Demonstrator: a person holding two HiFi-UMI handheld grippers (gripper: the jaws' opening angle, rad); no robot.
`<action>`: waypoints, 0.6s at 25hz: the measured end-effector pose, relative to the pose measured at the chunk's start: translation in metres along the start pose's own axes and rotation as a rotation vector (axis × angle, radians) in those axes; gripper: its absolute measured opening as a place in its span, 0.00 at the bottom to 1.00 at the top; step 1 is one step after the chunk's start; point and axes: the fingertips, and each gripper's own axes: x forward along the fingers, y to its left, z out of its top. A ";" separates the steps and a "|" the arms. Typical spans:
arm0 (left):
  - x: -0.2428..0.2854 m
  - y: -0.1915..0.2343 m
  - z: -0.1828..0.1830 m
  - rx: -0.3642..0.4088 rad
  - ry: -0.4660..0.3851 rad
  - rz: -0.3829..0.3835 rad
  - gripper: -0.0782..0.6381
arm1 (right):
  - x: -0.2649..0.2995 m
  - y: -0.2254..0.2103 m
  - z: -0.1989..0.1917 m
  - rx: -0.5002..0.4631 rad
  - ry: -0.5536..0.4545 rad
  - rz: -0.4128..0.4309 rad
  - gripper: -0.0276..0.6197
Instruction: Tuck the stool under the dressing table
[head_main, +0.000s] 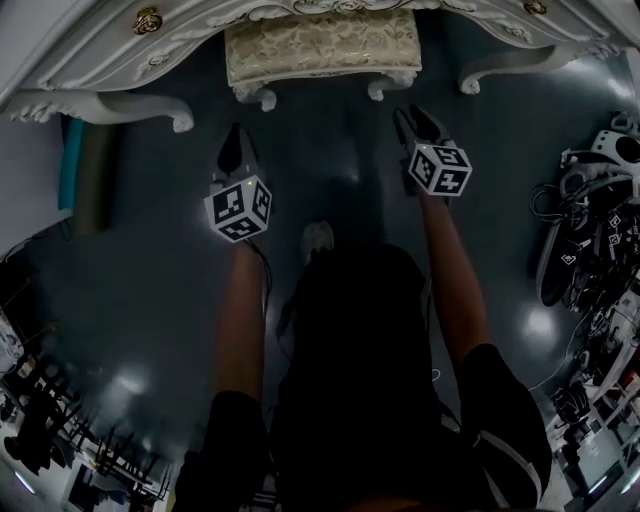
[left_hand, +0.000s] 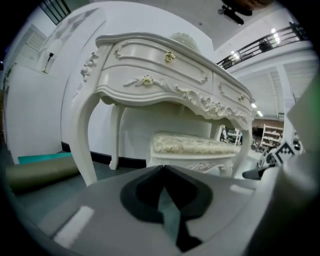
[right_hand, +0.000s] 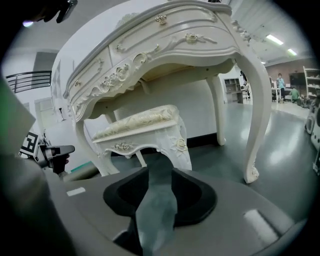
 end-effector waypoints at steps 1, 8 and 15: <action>-0.007 -0.004 0.007 -0.002 0.015 -0.003 0.12 | -0.007 0.004 0.003 0.003 0.015 -0.004 0.26; -0.063 -0.018 0.078 -0.005 0.102 0.016 0.12 | -0.066 0.041 0.045 0.030 0.120 -0.030 0.08; -0.117 -0.020 0.169 -0.023 0.134 0.015 0.12 | -0.128 0.089 0.113 0.061 0.182 -0.048 0.04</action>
